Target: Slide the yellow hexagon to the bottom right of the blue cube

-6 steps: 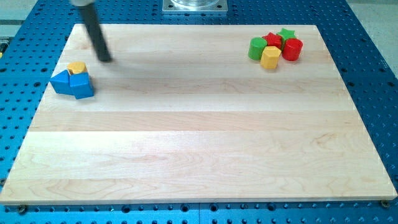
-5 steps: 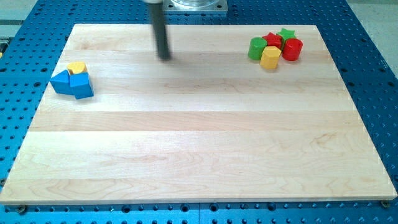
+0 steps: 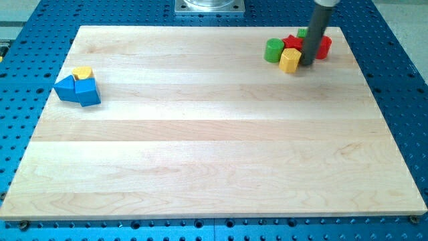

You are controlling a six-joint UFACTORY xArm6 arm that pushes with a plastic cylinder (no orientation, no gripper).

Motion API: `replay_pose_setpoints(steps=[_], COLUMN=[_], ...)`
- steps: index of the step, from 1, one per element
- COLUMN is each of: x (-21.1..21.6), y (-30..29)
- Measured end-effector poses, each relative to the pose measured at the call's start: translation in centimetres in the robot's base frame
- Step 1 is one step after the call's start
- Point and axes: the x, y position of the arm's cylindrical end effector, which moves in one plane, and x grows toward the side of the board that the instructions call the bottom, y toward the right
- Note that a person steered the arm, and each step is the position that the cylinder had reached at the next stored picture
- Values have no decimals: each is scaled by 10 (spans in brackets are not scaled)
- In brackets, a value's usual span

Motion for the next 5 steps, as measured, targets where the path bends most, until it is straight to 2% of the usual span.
replay_pose_setpoints(steps=[2, 4, 5], x=[61, 94, 122], y=[-153, -274, -286])
